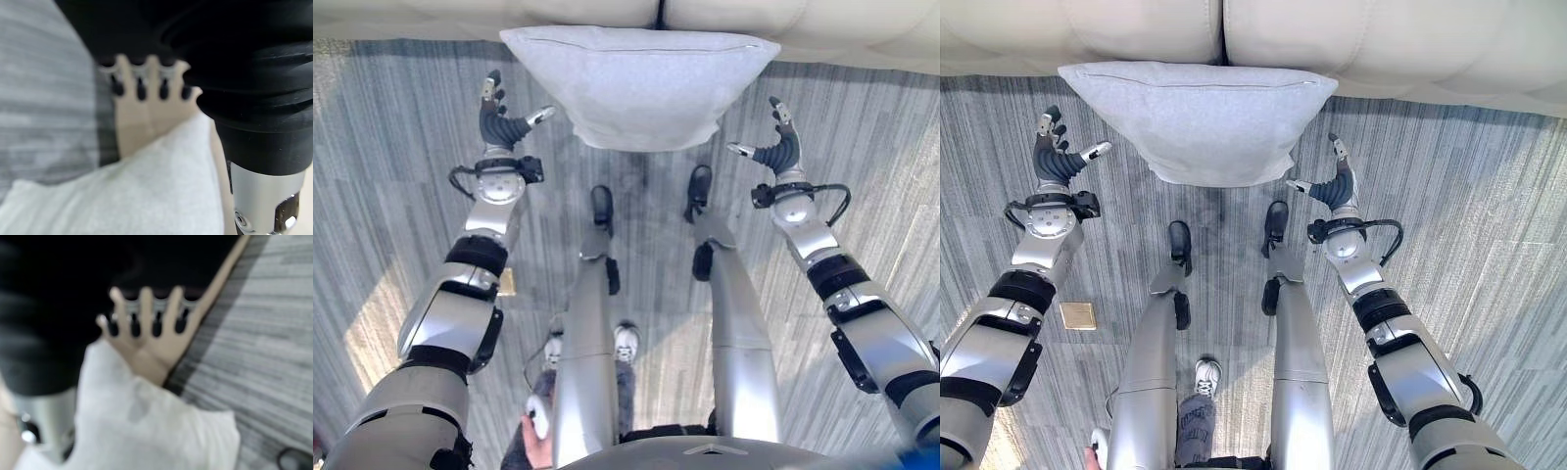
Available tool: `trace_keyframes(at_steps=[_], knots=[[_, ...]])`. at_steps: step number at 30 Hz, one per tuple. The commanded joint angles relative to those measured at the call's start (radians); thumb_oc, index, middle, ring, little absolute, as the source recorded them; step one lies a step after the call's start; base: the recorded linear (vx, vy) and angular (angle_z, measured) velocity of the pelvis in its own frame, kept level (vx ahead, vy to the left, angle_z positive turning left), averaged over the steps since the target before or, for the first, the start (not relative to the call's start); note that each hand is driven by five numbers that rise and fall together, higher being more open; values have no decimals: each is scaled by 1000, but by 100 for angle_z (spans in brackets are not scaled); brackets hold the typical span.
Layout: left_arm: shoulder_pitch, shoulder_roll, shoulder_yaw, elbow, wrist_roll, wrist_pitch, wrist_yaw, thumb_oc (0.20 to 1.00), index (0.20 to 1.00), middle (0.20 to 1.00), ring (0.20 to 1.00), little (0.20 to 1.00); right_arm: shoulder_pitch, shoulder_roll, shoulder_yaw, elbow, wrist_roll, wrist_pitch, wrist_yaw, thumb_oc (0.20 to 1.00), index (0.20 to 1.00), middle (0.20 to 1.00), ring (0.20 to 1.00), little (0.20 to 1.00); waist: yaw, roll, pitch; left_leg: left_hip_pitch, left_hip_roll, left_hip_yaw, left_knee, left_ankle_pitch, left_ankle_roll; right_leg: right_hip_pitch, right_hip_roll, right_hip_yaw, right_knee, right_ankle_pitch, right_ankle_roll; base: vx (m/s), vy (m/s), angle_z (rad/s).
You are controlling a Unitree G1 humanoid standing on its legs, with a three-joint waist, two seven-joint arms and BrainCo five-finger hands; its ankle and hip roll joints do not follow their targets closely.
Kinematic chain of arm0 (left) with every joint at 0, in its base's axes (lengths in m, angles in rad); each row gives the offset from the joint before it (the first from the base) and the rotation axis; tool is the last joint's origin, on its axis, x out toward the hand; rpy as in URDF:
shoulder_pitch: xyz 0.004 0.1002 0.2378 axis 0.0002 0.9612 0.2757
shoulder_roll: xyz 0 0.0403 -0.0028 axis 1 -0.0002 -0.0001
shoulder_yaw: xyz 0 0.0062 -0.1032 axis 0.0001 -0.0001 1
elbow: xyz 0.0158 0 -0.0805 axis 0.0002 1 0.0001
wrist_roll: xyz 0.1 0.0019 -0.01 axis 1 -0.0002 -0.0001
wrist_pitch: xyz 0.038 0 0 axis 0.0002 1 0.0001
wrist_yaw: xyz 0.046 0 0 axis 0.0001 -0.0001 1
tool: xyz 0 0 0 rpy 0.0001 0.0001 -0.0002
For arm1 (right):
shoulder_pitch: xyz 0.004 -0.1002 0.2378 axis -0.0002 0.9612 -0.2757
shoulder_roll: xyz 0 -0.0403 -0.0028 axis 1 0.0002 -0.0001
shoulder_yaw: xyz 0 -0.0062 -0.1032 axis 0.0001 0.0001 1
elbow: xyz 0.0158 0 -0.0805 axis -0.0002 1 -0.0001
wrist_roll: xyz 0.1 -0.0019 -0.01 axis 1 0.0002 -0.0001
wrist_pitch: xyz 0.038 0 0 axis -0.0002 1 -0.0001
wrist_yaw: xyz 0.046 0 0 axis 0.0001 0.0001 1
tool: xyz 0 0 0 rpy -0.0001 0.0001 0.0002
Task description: Pick up all the scattered cushions and arrange them neatly on the sofa.
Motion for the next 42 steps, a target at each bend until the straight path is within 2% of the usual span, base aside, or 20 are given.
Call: trace_keyframes(at_steps=[1,14,30,42], knots=[[101,-13,34,26,6,-17,6,1000,1000,1000,1000,1000,71,14,30,0,14,-26,11,1000,1000,1000,1000,1000,3,49,-120,-28,44,34,-49,-6,10,21,-12,60,65,-118,118,0,0,0],[117,-12,45,63,0,-12,-1,1000,1000,1000,1000,1000,57,15,-4,73,27,-18,-6,1000,1000,1000,1000,1000,7,58,-141,-89,40,38,-28,-6,16,-42,-11,69,90,-115,119,0,0,0],[23,22,-11,49,-23,-4,9,1000,1000,1000,1000,1000,-129,5,40,170,89,13,-23,1000,1000,1000,1000,1000,24,69,-141,-228,41,24,51,-7,25,-177,-14,74,183,-126,121,0,0,0],[-52,21,-55,18,-49,4,22,1000,1000,1000,1000,1000,-261,-21,75,166,152,21,-22,1000,1000,1000,1000,1000,39,70,-149,-294,34,18,89,-11,33,-247,-10,79,229,-134,123,11,-5,0]])
